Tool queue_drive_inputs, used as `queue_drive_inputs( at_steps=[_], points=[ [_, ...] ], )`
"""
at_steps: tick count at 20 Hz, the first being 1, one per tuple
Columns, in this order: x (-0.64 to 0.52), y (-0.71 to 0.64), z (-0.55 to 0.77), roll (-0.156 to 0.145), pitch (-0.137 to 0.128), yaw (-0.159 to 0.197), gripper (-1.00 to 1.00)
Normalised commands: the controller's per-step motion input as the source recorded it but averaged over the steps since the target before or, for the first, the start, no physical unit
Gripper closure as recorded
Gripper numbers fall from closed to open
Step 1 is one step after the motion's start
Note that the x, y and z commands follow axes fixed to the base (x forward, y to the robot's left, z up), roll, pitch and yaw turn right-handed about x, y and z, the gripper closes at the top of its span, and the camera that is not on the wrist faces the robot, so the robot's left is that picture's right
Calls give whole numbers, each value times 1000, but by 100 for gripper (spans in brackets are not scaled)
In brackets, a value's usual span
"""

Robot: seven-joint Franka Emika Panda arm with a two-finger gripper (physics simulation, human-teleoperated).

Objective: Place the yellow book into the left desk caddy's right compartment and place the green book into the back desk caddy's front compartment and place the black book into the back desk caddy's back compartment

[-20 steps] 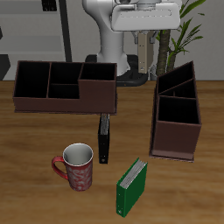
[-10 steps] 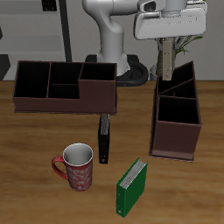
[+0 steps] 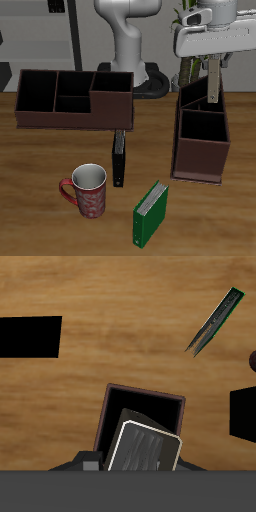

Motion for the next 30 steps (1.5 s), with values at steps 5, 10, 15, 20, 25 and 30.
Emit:
queue_drive_inputs(
  at_steps=[5,10,15,20,25,30],
  points=[
    [238,125,-214,6,20,-18,100],
    [12,41,-237,31,2,-2,100],
    [76,-62,-160,-9,11,-16,100],
    [71,-133,-280,-8,34,-18,100],
    [28,-25,-212,6,23,-4,100],
    [-3,1,-287,22,44,-26,100]
  ],
)
